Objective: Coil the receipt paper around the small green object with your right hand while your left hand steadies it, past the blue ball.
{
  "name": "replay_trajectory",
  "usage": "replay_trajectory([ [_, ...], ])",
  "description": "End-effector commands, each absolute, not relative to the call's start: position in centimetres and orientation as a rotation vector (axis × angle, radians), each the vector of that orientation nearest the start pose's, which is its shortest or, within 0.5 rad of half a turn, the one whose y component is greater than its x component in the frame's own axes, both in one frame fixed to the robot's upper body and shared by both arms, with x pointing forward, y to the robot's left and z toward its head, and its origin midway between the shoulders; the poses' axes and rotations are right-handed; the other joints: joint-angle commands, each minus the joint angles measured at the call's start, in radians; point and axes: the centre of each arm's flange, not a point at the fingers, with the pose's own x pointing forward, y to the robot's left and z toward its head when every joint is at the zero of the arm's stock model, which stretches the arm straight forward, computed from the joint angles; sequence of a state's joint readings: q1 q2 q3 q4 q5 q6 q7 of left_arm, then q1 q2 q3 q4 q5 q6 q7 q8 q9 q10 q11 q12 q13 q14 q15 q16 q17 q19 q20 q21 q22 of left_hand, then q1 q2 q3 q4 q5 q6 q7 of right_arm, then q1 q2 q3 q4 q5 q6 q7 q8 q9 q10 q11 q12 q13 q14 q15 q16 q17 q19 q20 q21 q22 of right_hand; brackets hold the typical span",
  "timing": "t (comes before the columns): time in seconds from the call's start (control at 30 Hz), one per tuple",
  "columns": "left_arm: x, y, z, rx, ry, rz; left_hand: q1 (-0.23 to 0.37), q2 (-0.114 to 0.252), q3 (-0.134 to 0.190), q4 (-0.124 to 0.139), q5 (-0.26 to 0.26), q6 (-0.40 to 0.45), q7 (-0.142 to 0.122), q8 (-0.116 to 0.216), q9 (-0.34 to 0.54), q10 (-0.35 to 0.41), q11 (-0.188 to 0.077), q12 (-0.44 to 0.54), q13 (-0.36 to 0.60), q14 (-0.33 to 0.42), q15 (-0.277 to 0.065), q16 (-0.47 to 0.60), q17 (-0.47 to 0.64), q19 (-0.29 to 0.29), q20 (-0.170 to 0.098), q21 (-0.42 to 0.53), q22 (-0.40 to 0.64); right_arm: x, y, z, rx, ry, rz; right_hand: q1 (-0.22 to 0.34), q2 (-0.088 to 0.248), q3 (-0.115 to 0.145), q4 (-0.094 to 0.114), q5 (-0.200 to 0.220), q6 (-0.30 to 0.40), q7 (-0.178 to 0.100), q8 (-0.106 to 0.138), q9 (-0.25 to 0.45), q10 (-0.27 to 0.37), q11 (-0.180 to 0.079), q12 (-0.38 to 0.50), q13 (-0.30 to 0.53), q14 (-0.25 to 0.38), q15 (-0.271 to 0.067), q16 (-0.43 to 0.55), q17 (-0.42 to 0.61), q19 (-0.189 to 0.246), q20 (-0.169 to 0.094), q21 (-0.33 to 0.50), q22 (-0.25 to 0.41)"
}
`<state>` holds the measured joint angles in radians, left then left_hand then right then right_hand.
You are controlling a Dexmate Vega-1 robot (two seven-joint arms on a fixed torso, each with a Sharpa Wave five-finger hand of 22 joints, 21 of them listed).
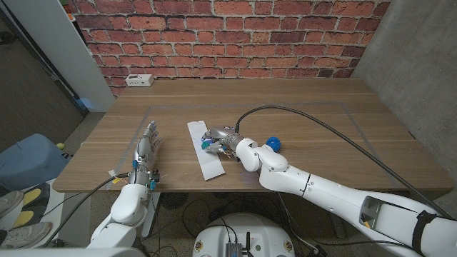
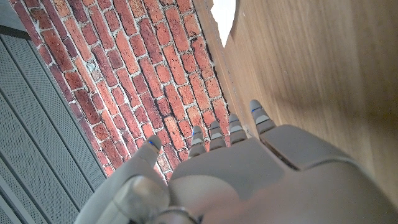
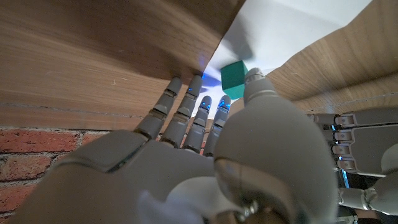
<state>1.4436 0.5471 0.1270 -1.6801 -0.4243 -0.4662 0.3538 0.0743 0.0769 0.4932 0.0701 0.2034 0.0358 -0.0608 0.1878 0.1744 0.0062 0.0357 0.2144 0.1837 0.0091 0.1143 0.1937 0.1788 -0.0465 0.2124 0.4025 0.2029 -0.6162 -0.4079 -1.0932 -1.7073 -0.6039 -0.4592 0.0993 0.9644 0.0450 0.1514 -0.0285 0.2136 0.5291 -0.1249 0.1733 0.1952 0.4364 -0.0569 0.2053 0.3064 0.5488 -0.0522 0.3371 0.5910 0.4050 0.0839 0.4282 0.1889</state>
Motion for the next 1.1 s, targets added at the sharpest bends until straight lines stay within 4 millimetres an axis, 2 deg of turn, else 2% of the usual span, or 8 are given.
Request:
replay_trajectory([
  [0.03, 51.9, 34.6, -15.3, -0.019, -0.628, 0.151, 0.010, -0.003, 0.004, -0.003, -0.001, 0.006, -0.003, -0.001, 0.003, 0.004, 0.001, -0.001, 0.005, 0.007, 0.000, -0.001, 0.004, 0.002, 0.002, -0.007, 0.001, 57.6, 2.8, -7.5, -1.377, -0.570, 0.390, -0.030, -0.011, -0.017, 0.006, 0.016, -0.067, 0.015, -0.007, 0.001, -0.034, 0.002, -0.009, -0.001, -0.021, -0.102, -0.015, -0.002, -0.008, 0.009, -0.008, 0.003],
  [0.23, 52.2, 34.3, -14.8, -0.001, -0.627, 0.149, 0.010, -0.003, 0.004, -0.003, -0.001, 0.006, -0.003, -0.001, 0.003, 0.004, 0.001, -0.001, 0.005, 0.007, 0.000, -0.001, 0.004, 0.003, 0.002, -0.007, 0.001, 57.8, 2.1, -7.3, -1.307, -0.553, 0.438, -0.066, -0.024, -0.036, 0.019, 0.025, -0.056, 0.035, 0.009, 0.001, -0.054, 0.003, -0.009, -0.004, -0.052, -0.089, -0.034, -0.007, -0.014, 0.015, -0.013, 0.002],
  [0.27, 52.3, 34.3, -14.7, 0.009, -0.625, 0.153, 0.010, -0.002, 0.004, -0.003, -0.001, 0.005, -0.003, -0.002, 0.003, 0.004, 0.001, -0.001, 0.005, 0.007, 0.000, -0.001, 0.004, 0.003, 0.002, -0.007, 0.001, 58.0, 2.0, -7.3, -1.280, -0.551, 0.459, -0.106, -0.022, -0.050, 0.039, 0.028, -0.060, 0.039, 0.012, 0.001, -0.061, 0.021, -0.007, -0.006, -0.066, -0.081, -0.040, -0.005, -0.021, 0.022, -0.017, 0.003],
  [0.43, 52.3, 33.9, -14.2, 0.088, -0.616, 0.169, 0.013, 0.002, 0.007, -0.006, -0.001, 0.026, -0.014, 0.005, 0.003, 0.018, -0.021, 0.003, 0.005, 0.011, -0.003, 0.000, 0.003, 0.006, 0.001, -0.008, 0.001, 58.5, 1.2, -6.9, -1.140, -0.571, 0.529, -0.187, 0.010, -0.067, 0.085, 0.030, -0.045, 0.070, 0.023, 0.002, -0.069, 0.041, -0.002, -0.010, -0.096, -0.052, -0.055, -0.005, -0.057, 0.036, -0.034, 0.004],
  [0.47, 52.3, 33.7, -14.1, 0.108, -0.614, 0.170, 0.016, 0.005, 0.010, -0.008, -0.001, 0.048, -0.012, 0.011, 0.003, 0.037, -0.021, 0.008, 0.005, 0.040, -0.015, 0.009, 0.003, 0.016, -0.020, -0.005, 0.001, 58.5, 1.1, -6.8, -1.129, -0.579, 0.530, -0.193, 0.017, -0.066, 0.089, 0.030, -0.035, 0.075, 0.027, 0.002, -0.064, 0.046, 0.001, -0.010, -0.096, -0.052, -0.056, -0.006, -0.060, 0.038, -0.035, 0.004],
  [0.57, 52.1, 33.2, -13.7, 0.193, -0.614, 0.177, 0.042, 0.026, 0.031, -0.026, -0.004, 0.132, 0.011, 0.027, 0.003, 0.084, -0.020, 0.018, 0.005, 0.080, -0.030, 0.011, 0.000, 0.034, -0.054, -0.002, 0.000, 58.7, 0.8, -6.5, -1.089, -0.602, 0.536, -0.189, 0.029, -0.059, 0.088, 0.031, -0.024, 0.079, 0.031, 0.002, -0.060, 0.050, 0.004, -0.011, -0.097, -0.049, -0.059, -0.009, -0.063, 0.040, -0.038, 0.004],
  [0.73, 51.5, 32.2, -13.2, 0.313, -0.632, 0.201, 0.125, 0.064, 0.089, -0.092, -0.017, 0.227, 0.012, 0.035, 0.003, 0.160, -0.051, 0.030, 0.004, 0.132, -0.051, 0.012, -0.003, 0.049, -0.078, -0.002, -0.001, 59.1, 0.5, -5.9, -1.037, -0.628, 0.530, -0.192, 0.047, -0.053, 0.091, 0.030, -0.018, 0.082, 0.032, 0.002, -0.053, 0.056, 0.007, -0.012, -0.098, -0.045, -0.061, -0.010, -0.065, 0.042, -0.039, 0.004],
  [1.1, 50.5, 30.6, -13.0, 0.522, -0.659, 0.209, 0.159, 0.061, 0.108, -0.128, -0.021, 0.267, 0.022, 0.032, 0.003, 0.204, -0.045, 0.035, 0.004, 0.146, -0.066, 0.007, -0.004, 0.048, -0.050, -0.004, 0.000, 59.9, 0.3, -4.4, -0.990, -0.659, 0.499, -0.174, 0.070, -0.034, 0.079, 0.026, -0.018, 0.082, 0.030, 0.001, -0.048, 0.055, 0.009, -0.015, -0.101, -0.040, -0.067, -0.017, -0.058, 0.039, -0.038, 0.004],
])
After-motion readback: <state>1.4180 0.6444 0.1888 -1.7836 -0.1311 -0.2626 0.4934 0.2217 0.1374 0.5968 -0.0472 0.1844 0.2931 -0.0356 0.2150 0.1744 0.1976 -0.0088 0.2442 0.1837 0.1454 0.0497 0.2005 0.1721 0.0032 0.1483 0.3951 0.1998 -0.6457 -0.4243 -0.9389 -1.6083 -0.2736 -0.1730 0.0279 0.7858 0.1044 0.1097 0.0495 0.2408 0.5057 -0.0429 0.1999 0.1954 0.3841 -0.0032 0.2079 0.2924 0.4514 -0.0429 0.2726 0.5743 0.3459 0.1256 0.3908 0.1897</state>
